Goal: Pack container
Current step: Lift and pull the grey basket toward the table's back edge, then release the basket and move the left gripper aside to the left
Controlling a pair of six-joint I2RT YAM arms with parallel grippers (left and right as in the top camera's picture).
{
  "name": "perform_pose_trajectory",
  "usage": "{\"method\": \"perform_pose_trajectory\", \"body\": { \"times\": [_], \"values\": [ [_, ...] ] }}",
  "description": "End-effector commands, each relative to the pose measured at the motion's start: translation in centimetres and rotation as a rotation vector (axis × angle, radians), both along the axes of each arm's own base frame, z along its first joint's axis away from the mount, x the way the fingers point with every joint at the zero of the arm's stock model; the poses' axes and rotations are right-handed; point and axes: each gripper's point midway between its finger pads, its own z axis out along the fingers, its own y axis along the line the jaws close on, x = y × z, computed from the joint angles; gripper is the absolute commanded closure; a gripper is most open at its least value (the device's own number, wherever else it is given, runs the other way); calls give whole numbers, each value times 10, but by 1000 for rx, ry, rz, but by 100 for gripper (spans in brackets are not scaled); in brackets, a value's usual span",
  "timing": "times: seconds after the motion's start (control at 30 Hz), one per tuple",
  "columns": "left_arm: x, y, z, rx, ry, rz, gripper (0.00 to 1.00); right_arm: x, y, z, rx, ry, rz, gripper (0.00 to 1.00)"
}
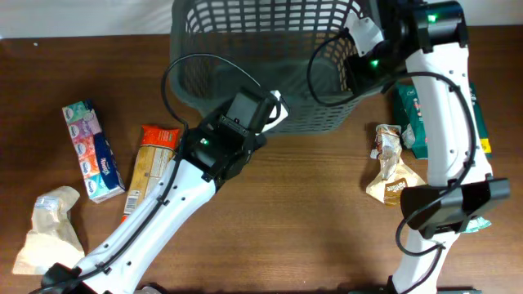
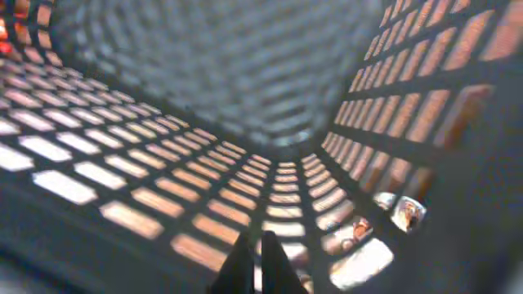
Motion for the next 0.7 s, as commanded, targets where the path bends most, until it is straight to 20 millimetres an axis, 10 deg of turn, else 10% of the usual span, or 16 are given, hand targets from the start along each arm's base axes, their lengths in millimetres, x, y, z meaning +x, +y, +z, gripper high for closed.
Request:
{"method": "perform_pose_trajectory", "body": {
  "times": [0.0, 0.3, 0.47, 0.67],
  "values": [
    [1, 16, 43, -48, -106, 82, 53, 4, 4, 35, 23, -108, -11, 91],
    [-80, 71, 139, -377, -219, 255, 31, -16, -2, 111, 104, -265, -148, 21],
    [-108, 124, 183, -401, -406, 372, 21, -42, -23, 148, 153, -319, -402, 17],
    [-100, 174, 180, -338, -444, 566, 16, -109, -41, 214, 216, -503, -533, 13]
  ]
}}
